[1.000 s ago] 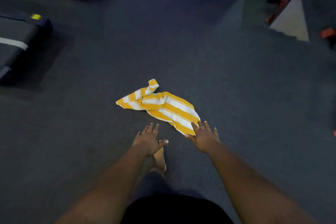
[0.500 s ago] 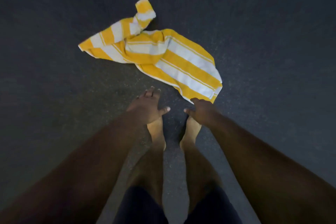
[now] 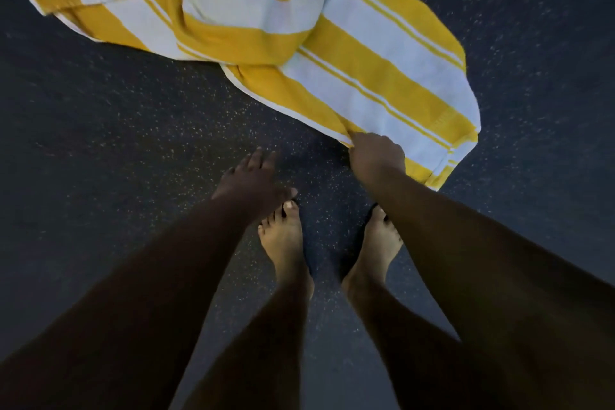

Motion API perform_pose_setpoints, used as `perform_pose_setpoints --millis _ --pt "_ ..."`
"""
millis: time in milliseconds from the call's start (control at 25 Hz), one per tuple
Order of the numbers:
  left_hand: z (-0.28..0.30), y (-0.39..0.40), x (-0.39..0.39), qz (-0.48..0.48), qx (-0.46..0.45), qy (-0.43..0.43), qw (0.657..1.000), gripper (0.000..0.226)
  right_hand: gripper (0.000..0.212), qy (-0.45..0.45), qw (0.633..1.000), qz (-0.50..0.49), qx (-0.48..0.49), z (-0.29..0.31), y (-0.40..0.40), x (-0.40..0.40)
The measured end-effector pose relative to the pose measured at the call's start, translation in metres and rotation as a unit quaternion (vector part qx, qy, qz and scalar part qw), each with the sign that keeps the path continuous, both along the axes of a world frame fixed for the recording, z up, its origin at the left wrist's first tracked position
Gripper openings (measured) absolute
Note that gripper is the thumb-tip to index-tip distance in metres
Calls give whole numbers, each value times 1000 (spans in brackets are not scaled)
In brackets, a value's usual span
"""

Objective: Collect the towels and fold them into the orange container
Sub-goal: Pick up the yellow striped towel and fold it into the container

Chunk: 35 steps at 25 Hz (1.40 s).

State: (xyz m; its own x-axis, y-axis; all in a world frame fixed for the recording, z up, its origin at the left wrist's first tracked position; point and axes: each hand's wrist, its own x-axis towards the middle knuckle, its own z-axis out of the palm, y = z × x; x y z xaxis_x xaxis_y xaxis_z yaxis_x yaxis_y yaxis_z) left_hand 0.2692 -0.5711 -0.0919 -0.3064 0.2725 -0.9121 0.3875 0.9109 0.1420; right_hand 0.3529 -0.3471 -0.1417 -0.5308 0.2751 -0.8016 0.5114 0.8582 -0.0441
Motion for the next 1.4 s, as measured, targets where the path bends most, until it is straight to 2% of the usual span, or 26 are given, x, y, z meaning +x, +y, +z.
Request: perform_pose_setpoints --millis 80,240,400,520,640,760,920,1080,1200,1320,1400 --pt "35 2 -4 2 7 4 1000 94 34 22 999 -16 -18 41 4 0" --pt "155 24 -10 -17 28 13 999 94 39 77 995 -59 -27 176 14 3" --pt "338 51 -20 -43 47 39 997 95 33 85 986 -138 -31 366 25 3" --pt "471 68 -22 -75 70 55 993 95 31 123 977 -172 -38 505 32 18" --pt "557 80 -22 -92 93 82 988 96 26 169 965 -200 -11 606 29 42" --pt "618 101 -11 -184 134 94 969 96 26 216 934 -282 50 681 25 78" --pt "655 137 7 -361 185 105 908 97 27 251 869 -407 130 730 17 136" --pt "691 179 49 -498 230 110 829 97 27 253 780 -535 203 766 -13 214" --pt "715 201 108 -576 261 106 767 96 26 236 711 -614 249 786 -43 278" --pt "732 207 172 -636 280 90 713 97 24 213 657 -668 277 804 -82 337" --pt "745 205 230 -681 307 80 660 97 22 201 603 -710 304 815 -120 386"
